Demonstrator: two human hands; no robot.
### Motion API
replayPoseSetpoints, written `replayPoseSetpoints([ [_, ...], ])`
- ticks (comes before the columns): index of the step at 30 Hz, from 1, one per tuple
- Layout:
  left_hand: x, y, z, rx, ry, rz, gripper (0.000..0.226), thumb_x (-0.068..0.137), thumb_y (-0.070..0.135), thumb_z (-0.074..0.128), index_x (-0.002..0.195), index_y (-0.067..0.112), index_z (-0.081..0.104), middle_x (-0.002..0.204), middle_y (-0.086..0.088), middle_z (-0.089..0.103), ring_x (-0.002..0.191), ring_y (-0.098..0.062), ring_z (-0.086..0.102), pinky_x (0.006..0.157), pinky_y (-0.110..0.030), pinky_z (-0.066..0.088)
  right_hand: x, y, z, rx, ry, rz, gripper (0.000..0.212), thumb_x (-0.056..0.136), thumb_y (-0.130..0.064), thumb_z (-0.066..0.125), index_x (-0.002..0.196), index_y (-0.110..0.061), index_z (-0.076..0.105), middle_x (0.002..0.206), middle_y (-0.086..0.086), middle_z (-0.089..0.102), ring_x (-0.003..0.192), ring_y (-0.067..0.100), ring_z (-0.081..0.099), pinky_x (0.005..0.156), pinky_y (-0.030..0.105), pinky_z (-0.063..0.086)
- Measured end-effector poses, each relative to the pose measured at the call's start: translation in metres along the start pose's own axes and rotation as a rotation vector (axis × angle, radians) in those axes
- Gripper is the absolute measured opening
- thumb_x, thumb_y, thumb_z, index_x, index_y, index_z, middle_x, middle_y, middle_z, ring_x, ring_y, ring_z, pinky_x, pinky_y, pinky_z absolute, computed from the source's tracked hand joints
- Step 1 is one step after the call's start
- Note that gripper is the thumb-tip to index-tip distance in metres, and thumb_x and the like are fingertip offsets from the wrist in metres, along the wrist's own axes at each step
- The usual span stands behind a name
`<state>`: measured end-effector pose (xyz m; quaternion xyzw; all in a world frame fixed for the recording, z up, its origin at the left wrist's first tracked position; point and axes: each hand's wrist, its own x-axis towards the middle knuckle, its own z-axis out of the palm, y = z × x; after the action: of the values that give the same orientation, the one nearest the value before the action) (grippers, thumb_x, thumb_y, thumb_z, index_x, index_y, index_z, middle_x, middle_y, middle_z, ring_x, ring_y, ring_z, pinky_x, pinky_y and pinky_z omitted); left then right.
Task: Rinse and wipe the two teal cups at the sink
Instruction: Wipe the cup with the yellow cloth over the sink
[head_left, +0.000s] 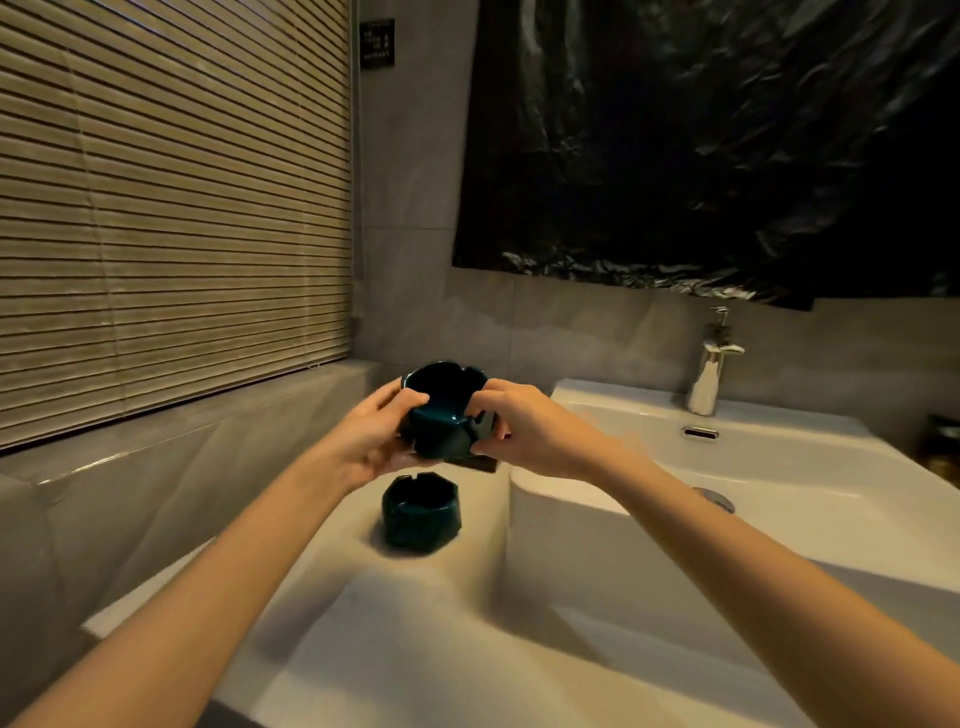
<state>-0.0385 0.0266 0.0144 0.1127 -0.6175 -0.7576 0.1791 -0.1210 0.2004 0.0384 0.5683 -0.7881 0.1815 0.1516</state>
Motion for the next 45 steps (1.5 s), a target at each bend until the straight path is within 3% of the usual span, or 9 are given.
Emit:
replayPoseSetpoints([
  [3, 0.013, -0.003, 0.039, 0.024, -0.025, 0.084, 0.04, 0.09, 0.015, 0.061, 0.125, 0.032, 0.055, 0.126, -0.01, 0.053, 0.101, -0.033, 0.06, 0.067, -0.048, 0.059, -0.026, 0.027, -0.035, 0.228, 0.102, 0.169, 0.015, 0.091, -0.02, 0.062, 0.105, -0.022, 0.068, 0.11, -0.001, 0.057, 0.084, 0.011, 0.059, 0.079, 0.027, 0.051],
  [6, 0.023, -0.01, 0.08, 0.122, -0.07, 0.173, 0.042, 0.088, 0.014, 0.063, 0.122, 0.037, 0.056, 0.13, -0.007, 0.051, 0.113, -0.035, 0.054, 0.074, -0.05, 0.058, -0.059, 0.059, -0.059, 0.477, 0.298, 0.361, 0.024, 0.091, -0.019, 0.063, 0.115, -0.022, 0.06, 0.122, 0.003, 0.052, 0.083, 0.014, 0.063, 0.07, 0.032, 0.059],
  [11, 0.03, -0.025, 0.151, 0.215, -0.229, 0.282, 0.052, 0.088, 0.009, 0.063, 0.128, 0.039, 0.053, 0.125, -0.006, 0.057, 0.11, -0.029, 0.058, 0.075, -0.046, 0.059, -0.109, 0.101, -0.075, 0.763, 0.106, 0.764, 0.052, 0.093, -0.029, 0.061, 0.138, -0.014, 0.039, 0.123, 0.006, 0.056, 0.079, 0.015, 0.062, 0.065, 0.028, 0.058],
  [16, 0.033, -0.042, 0.213, 0.331, -0.39, 0.463, 0.063, 0.081, 0.001, 0.066, 0.123, 0.047, 0.053, 0.122, 0.002, 0.06, 0.11, -0.023, 0.059, 0.082, -0.037, 0.058, -0.143, 0.132, -0.089, 0.791, 0.124, 0.863, 0.032, 0.099, -0.018, 0.05, 0.129, -0.006, 0.047, 0.104, 0.011, 0.064, 0.062, 0.015, 0.063, 0.067, 0.028, 0.058],
  [22, 0.04, -0.059, 0.254, 0.601, -0.537, 0.821, 0.084, 0.074, 0.0, 0.073, 0.138, 0.043, 0.039, 0.124, 0.008, 0.055, 0.109, -0.01, 0.055, 0.086, -0.019, 0.052, -0.18, 0.161, -0.096, 0.677, 0.206, 0.822, 0.035, 0.094, 0.004, 0.046, 0.124, -0.014, 0.039, 0.116, 0.015, 0.059, 0.089, 0.03, 0.07, 0.065, 0.037, 0.061],
  [28, 0.051, -0.077, 0.272, 1.05, -0.511, 1.278, 0.101, 0.072, 0.008, 0.079, 0.144, 0.041, 0.016, 0.114, -0.008, 0.051, 0.091, -0.025, 0.061, 0.075, -0.033, 0.058, -0.202, 0.175, -0.074, 0.459, 0.514, 0.64, 0.037, 0.093, 0.007, 0.048, 0.119, -0.018, 0.04, 0.107, 0.003, 0.057, 0.093, 0.022, 0.064, 0.067, 0.037, 0.061],
  [33, 0.051, -0.089, 0.274, 1.093, -0.452, 1.41, 0.1, 0.06, 0.004, 0.086, 0.14, 0.023, 0.029, 0.109, -0.015, 0.057, 0.078, -0.027, 0.066, 0.064, -0.031, 0.059, -0.207, 0.185, -0.057, 0.205, 0.597, 0.576, 0.049, 0.09, -0.001, 0.061, 0.127, -0.022, 0.037, 0.115, 0.001, 0.053, 0.102, 0.021, 0.057, 0.078, 0.025, 0.057],
  [37, 0.051, -0.087, 0.274, 1.123, -0.369, 1.52, 0.101, 0.051, 0.005, 0.091, 0.136, 0.017, 0.036, 0.106, -0.018, 0.061, 0.075, -0.029, 0.068, 0.06, -0.029, 0.057, -0.207, 0.188, -0.055, 0.048, 0.643, 0.512, 0.056, 0.09, -0.003, 0.062, 0.134, -0.019, 0.033, 0.12, 0.006, 0.051, 0.101, 0.018, 0.055, 0.076, 0.015, 0.053],
  [45, 0.055, -0.092, 0.274, 1.046, -0.396, 1.432, 0.101, 0.057, 0.003, 0.088, 0.139, 0.023, 0.033, 0.109, -0.013, 0.058, 0.081, -0.026, 0.065, 0.066, -0.03, 0.058, -0.207, 0.184, -0.056, 0.135, 0.615, 0.571, 0.052, 0.092, -0.005, 0.058, 0.134, -0.019, 0.031, 0.115, 0.004, 0.054, 0.097, 0.018, 0.057, 0.076, 0.023, 0.057],
])
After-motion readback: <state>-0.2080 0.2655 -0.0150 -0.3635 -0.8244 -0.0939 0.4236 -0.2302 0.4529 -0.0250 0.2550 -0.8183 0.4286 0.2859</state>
